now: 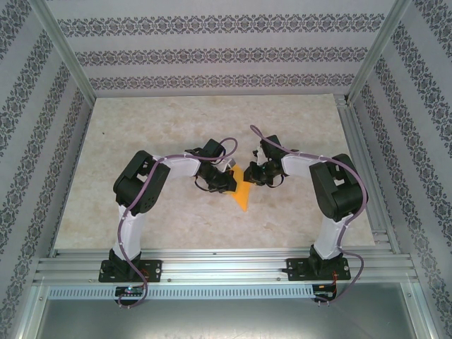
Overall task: Fold a paper plane with a square sheet of paper (pick it up from the middle)
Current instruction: Third fold the triangle at the center of the table.
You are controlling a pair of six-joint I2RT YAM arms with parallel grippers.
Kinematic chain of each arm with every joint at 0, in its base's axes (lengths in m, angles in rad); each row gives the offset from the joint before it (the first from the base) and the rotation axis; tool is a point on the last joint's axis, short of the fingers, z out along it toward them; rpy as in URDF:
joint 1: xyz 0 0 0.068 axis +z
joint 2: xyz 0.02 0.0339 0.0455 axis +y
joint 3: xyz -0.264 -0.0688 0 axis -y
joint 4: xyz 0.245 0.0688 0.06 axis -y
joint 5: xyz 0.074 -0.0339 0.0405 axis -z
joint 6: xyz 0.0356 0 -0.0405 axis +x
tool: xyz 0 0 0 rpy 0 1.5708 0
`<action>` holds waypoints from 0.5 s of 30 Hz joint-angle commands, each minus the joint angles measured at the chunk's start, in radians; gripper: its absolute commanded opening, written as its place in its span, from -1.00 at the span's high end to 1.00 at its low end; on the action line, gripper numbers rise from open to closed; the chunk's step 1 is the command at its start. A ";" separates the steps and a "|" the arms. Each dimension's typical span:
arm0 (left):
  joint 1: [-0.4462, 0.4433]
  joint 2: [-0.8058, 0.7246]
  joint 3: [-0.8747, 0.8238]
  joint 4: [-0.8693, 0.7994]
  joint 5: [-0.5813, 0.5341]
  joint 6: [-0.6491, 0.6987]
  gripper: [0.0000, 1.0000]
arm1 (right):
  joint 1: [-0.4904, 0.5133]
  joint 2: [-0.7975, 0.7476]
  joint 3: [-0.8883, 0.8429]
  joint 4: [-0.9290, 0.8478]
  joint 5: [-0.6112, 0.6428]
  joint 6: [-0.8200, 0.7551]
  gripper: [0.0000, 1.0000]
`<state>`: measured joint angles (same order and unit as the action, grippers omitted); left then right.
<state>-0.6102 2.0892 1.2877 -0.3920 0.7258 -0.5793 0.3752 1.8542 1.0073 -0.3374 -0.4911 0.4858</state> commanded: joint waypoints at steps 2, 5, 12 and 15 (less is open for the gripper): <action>-0.005 0.015 -0.002 -0.059 -0.044 0.026 0.88 | -0.001 -0.051 -0.002 -0.034 0.007 -0.024 0.65; -0.005 0.012 -0.002 -0.060 -0.045 0.027 0.87 | 0.009 -0.127 -0.031 -0.011 -0.017 0.010 0.64; -0.006 0.012 -0.004 -0.058 -0.046 0.027 0.87 | 0.039 -0.167 -0.165 0.109 -0.043 0.099 0.66; -0.005 0.014 -0.004 -0.058 -0.045 0.027 0.87 | 0.052 -0.135 -0.199 0.147 -0.054 0.114 0.67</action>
<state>-0.6102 2.0892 1.2877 -0.3920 0.7238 -0.5793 0.4129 1.6886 0.8402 -0.2497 -0.5259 0.5636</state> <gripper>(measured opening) 0.067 0.167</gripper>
